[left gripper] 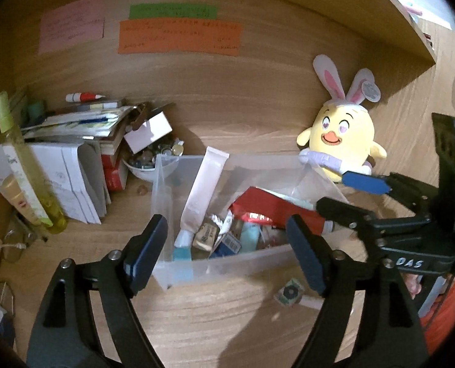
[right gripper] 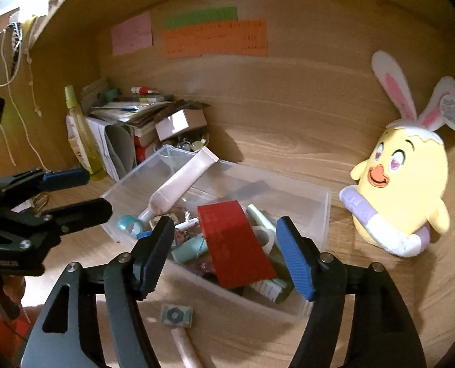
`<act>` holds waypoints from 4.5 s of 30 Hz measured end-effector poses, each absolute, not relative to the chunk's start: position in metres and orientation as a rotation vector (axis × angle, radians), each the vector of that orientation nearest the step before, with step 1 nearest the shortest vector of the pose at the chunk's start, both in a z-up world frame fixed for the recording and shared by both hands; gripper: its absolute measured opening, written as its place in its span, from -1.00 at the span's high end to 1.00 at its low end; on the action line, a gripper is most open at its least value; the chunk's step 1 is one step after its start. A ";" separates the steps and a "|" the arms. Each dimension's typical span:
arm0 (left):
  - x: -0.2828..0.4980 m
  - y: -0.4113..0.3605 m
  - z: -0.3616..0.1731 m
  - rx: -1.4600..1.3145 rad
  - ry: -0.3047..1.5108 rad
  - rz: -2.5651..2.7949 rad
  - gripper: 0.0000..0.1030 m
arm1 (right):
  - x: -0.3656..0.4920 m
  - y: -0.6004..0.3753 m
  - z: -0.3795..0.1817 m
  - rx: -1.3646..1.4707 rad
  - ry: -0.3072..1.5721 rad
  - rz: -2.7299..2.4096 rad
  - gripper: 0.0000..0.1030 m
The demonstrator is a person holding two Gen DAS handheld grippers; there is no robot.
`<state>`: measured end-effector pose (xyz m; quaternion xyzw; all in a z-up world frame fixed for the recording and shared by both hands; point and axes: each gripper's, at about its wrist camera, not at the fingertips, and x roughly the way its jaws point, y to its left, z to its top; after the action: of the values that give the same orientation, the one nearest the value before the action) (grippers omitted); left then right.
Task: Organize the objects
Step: 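Move both grippers back toward the green badge and pink-capped tube, then grasp the pink-capped tube with the right gripper while the left gripper grasps the green badge, then carry the pink-capped tube and green badge over the clear box, then open the right gripper to drop the tube while the left gripper releases the badge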
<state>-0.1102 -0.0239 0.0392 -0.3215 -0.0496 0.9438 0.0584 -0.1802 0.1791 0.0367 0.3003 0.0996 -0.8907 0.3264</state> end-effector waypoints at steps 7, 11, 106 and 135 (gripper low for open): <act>-0.095 -0.025 0.022 -1.035 -0.152 2.838 -0.60 | -0.158 0.192 0.033 0.787 0.245 -2.343 -0.31; -0.089 -0.026 0.006 -1.099 -0.154 2.821 -0.60 | -0.148 0.199 0.021 0.825 0.244 -2.343 -0.31; -0.114 -0.006 0.042 -0.924 -0.183 2.810 0.53 | -0.164 0.191 0.054 0.685 0.168 -2.343 0.73; -0.179 -0.011 -0.009 -1.152 -0.183 2.717 0.53 | -0.230 0.150 -0.011 0.933 0.316 -2.268 0.73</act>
<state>-0.1795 -0.0106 -0.0094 -0.3880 -0.0618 0.9149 0.0922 -0.2302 0.1500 -0.0112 0.3566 0.1206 -0.8663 0.3283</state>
